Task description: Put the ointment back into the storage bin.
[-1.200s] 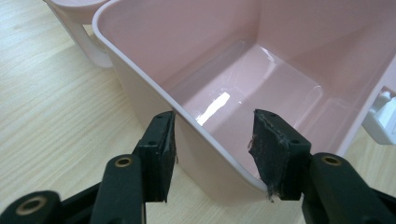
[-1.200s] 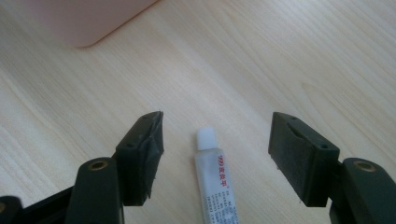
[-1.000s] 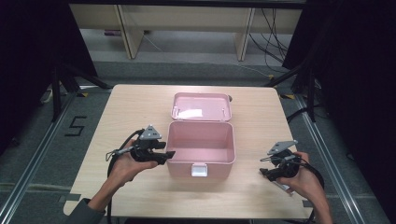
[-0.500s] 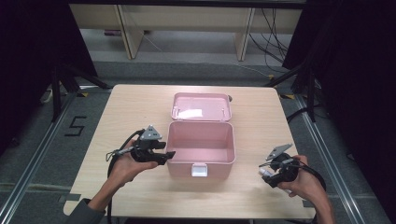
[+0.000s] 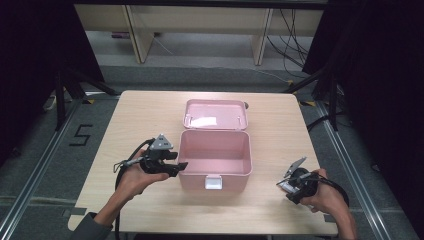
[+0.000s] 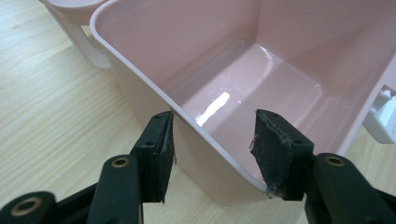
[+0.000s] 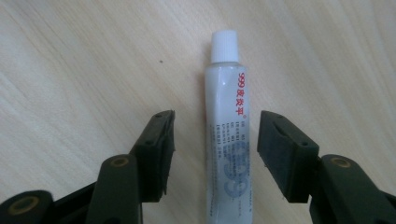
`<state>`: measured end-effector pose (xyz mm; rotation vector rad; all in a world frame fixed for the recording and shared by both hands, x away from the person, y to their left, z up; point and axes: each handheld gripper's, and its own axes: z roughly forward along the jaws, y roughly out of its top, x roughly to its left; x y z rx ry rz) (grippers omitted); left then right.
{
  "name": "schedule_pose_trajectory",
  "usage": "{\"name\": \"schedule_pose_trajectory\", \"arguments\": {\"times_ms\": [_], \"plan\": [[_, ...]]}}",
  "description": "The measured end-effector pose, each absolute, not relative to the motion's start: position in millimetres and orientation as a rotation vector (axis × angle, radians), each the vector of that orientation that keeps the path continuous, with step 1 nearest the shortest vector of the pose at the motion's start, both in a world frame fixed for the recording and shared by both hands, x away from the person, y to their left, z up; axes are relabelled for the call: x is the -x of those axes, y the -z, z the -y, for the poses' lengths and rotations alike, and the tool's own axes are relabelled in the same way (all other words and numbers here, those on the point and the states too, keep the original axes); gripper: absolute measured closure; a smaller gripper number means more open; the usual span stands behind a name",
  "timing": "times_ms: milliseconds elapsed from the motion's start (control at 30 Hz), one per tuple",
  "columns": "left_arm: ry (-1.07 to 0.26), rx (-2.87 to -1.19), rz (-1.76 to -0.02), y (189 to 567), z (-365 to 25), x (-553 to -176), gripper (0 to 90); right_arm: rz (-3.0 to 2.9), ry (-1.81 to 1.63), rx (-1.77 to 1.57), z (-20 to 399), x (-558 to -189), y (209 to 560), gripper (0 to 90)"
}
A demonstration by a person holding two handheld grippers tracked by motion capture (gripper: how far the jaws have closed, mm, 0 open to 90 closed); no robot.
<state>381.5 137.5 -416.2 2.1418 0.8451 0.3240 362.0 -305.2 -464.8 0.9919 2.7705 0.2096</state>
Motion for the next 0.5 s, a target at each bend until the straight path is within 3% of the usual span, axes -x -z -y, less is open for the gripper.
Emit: {"name": "schedule_pose_trajectory", "arguments": {"times_ms": [500], "plan": [[-0.322, -2.143, -0.844, 416, -137, -382, 47.7, -2.813, -0.161, -1.046, 310, -373, 471, 62.4]]}}
